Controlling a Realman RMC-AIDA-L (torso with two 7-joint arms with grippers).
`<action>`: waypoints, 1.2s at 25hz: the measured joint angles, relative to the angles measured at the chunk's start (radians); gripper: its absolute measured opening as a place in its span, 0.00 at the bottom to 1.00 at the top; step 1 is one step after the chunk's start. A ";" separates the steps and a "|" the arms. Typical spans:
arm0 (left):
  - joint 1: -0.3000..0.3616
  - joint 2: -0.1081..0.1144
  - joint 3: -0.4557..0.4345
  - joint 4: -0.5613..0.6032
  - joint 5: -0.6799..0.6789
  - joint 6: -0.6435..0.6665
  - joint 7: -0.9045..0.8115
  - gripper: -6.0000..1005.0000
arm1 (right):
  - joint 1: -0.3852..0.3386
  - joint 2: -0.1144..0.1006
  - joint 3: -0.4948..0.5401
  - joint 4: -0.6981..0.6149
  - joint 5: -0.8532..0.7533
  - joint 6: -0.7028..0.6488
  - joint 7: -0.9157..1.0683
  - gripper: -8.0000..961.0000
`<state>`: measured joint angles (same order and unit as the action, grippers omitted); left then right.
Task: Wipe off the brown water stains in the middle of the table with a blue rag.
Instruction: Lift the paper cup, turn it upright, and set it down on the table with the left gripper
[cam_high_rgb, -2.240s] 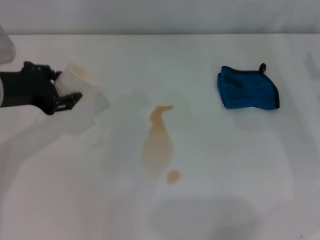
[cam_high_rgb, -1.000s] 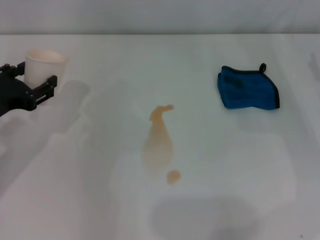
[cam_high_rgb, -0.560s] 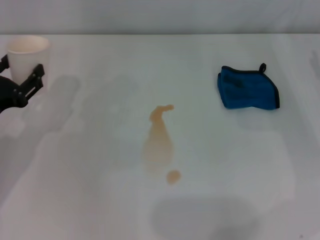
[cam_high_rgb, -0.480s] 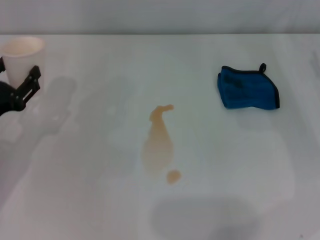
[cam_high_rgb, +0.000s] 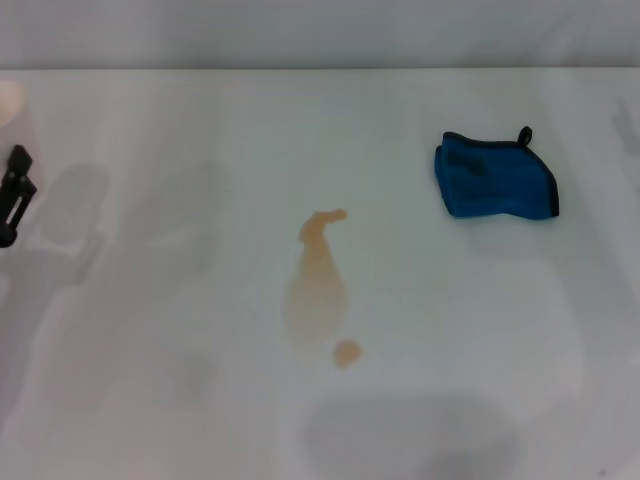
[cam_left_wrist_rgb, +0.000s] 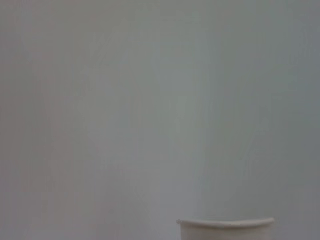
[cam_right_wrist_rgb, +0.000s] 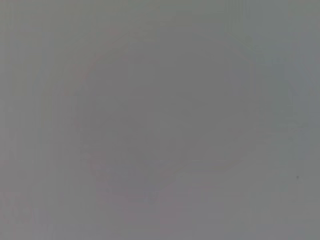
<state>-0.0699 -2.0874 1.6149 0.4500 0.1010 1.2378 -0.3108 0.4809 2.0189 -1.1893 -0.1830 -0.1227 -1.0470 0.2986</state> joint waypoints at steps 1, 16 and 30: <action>-0.025 0.000 0.001 -0.049 -0.030 0.022 0.008 0.70 | 0.001 0.000 0.000 0.000 0.000 0.000 0.001 0.81; -0.229 0.004 -0.004 -0.286 -0.168 -0.044 0.042 0.70 | 0.002 0.007 -0.003 0.006 -0.005 -0.005 0.005 0.81; -0.310 -0.001 0.031 -0.298 -0.162 -0.190 0.074 0.71 | 0.011 0.006 -0.003 0.009 -0.008 -0.008 0.005 0.81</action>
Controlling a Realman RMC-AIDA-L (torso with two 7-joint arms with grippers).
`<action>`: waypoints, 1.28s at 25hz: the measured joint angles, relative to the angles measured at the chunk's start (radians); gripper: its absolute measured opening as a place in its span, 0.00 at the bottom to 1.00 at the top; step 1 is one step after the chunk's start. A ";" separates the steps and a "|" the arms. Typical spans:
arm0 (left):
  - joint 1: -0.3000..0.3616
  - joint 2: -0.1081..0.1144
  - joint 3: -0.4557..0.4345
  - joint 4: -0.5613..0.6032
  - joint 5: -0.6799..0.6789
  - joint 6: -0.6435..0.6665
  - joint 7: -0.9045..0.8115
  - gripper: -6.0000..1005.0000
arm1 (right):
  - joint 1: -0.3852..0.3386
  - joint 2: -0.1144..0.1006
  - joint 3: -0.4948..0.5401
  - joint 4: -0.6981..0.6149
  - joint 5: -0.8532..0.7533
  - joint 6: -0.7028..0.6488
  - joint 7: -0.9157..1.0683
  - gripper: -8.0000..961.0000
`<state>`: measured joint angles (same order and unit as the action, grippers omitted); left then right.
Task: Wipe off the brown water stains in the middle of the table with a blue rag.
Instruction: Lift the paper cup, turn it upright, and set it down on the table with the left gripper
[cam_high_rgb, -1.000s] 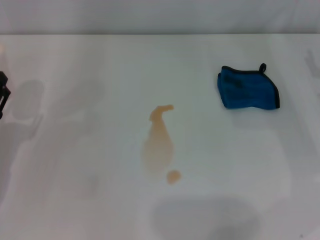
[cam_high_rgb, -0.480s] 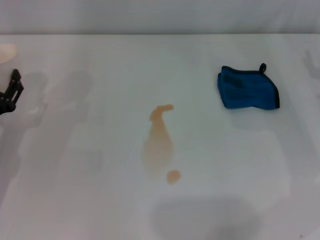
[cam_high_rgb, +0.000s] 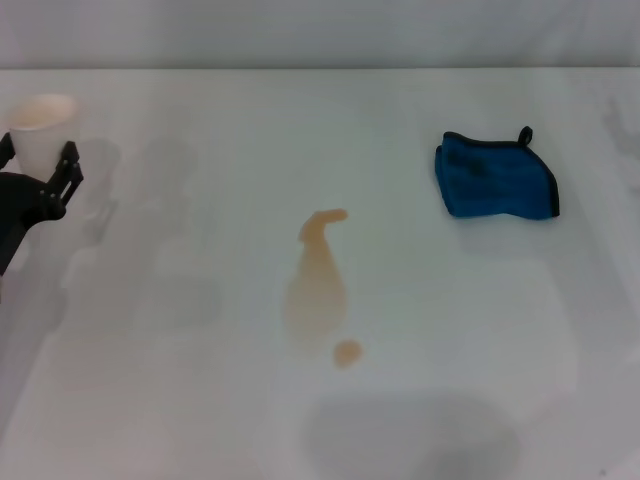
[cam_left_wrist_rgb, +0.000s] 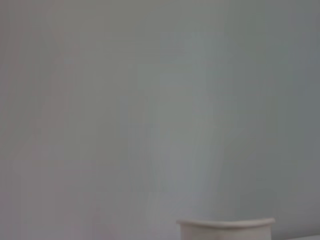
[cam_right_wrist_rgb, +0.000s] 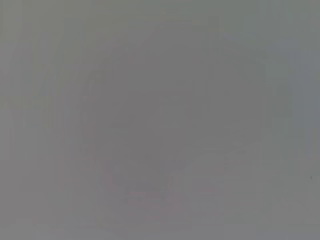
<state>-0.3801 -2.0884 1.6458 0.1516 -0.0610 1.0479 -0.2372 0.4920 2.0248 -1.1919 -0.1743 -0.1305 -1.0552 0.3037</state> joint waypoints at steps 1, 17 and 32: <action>-0.003 0.000 0.004 0.000 0.000 -0.001 0.000 0.71 | 0.000 0.000 0.000 0.001 0.000 0.000 0.000 0.81; -0.012 -0.004 0.115 0.002 -0.008 -0.081 0.001 0.71 | 0.000 0.003 -0.001 0.003 0.001 -0.001 0.020 0.81; -0.002 -0.006 0.192 0.009 -0.009 -0.100 0.001 0.71 | -0.007 0.003 -0.002 0.005 0.000 -0.002 0.028 0.81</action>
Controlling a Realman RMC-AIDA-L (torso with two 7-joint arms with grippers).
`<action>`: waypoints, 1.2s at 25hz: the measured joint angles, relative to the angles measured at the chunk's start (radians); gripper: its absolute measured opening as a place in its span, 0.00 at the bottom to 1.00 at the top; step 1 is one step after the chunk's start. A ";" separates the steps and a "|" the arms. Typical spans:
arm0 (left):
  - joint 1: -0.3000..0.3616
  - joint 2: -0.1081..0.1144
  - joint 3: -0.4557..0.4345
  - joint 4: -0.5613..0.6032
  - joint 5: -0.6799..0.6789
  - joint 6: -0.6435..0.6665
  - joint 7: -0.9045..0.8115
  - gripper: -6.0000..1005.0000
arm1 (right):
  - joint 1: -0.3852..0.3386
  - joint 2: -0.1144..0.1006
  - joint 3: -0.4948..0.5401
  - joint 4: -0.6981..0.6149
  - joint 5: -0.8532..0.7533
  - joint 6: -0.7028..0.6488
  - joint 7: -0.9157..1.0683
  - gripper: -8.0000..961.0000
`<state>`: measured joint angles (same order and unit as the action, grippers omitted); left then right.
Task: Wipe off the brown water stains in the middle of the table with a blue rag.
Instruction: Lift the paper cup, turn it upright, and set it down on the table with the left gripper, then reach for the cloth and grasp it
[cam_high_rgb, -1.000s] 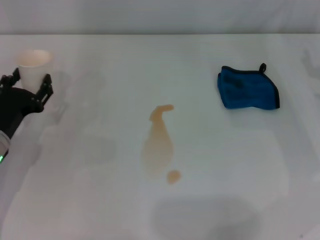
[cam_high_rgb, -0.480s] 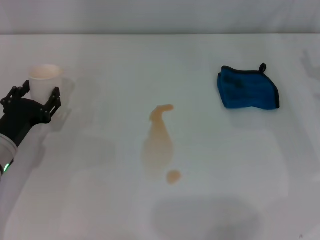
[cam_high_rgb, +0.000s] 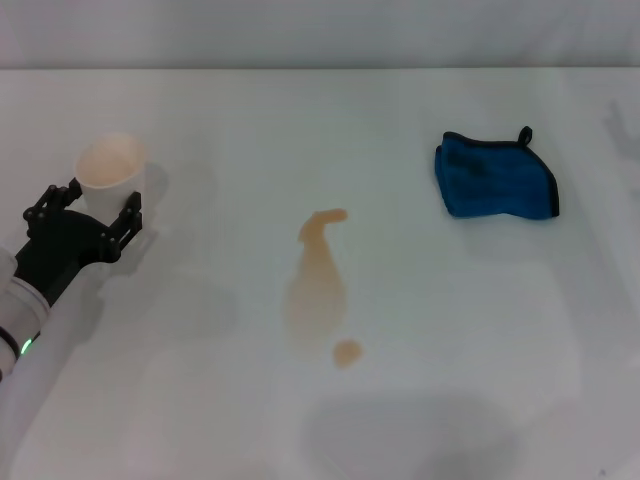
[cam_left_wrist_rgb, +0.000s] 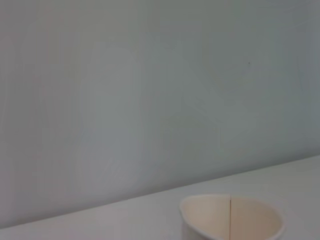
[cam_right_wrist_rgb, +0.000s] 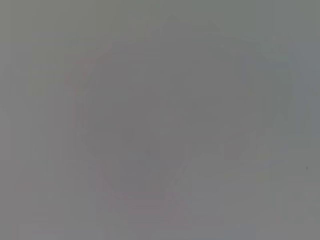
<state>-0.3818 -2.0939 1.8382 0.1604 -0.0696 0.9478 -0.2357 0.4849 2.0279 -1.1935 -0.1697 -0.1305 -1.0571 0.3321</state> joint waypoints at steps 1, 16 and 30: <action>0.001 0.000 0.000 0.000 0.000 0.000 -0.001 0.71 | 0.000 0.000 0.000 0.000 0.000 0.000 0.000 0.81; 0.103 0.000 0.049 0.054 -0.001 0.052 -0.010 0.86 | -0.017 0.000 -0.012 0.001 0.001 -0.037 0.001 0.81; 0.325 -0.001 0.082 0.083 -0.078 0.321 -0.063 0.87 | -0.035 -0.009 -0.092 -0.004 0.000 -0.035 0.076 0.81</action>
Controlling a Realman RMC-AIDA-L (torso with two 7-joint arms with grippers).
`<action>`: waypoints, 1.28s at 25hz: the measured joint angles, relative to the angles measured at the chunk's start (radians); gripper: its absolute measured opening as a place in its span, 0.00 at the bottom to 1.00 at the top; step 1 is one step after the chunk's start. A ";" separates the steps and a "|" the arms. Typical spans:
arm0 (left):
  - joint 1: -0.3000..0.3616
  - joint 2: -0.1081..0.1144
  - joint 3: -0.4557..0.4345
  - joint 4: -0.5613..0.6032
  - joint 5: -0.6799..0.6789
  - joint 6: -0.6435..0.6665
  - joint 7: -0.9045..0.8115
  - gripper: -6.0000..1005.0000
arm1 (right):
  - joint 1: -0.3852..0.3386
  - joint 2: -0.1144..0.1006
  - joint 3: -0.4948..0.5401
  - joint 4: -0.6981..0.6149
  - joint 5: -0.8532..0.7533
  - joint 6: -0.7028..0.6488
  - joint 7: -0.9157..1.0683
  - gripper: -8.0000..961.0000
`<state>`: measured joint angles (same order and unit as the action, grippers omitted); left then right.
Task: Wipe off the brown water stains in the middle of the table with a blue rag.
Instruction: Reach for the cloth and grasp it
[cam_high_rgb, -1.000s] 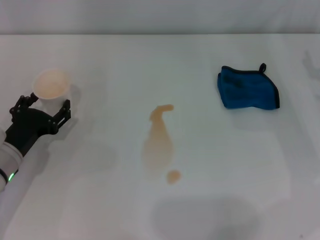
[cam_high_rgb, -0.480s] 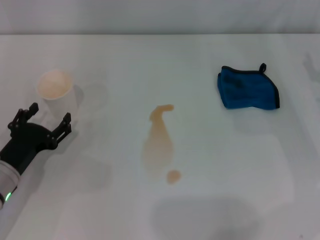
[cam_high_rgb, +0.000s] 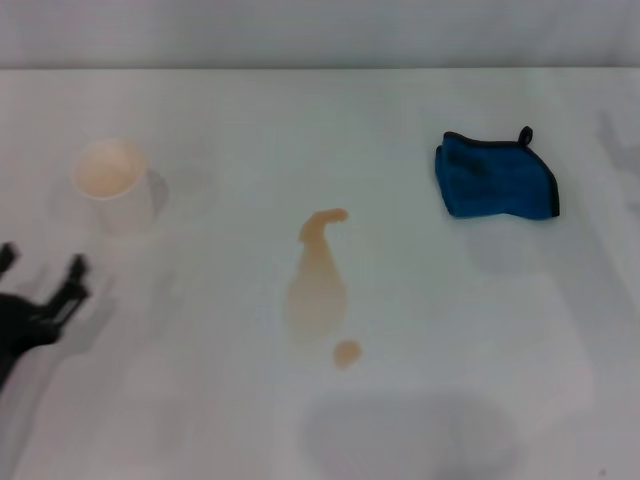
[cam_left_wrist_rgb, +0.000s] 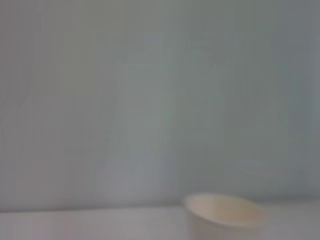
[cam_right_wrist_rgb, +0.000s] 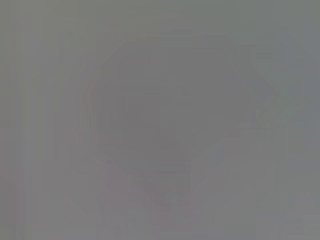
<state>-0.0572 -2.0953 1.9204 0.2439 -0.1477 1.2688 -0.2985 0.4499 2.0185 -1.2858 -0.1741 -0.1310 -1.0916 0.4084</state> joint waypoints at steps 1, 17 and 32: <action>0.011 0.000 0.000 0.000 -0.014 0.018 -0.009 0.87 | -0.003 -0.004 -0.022 -0.005 0.000 0.004 0.035 0.81; 0.099 0.003 0.000 -0.030 -0.147 0.153 -0.075 0.86 | 0.061 -0.191 -0.235 -0.489 -1.002 0.221 1.110 0.80; 0.044 0.007 0.002 -0.030 -0.147 0.142 -0.090 0.86 | 0.500 -0.180 -0.221 -0.495 -2.139 -0.019 1.693 0.74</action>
<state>-0.0132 -2.0881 1.9220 0.2140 -0.2942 1.4107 -0.3881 0.9495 1.8385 -1.5066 -0.6686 -2.2703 -1.1108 2.1016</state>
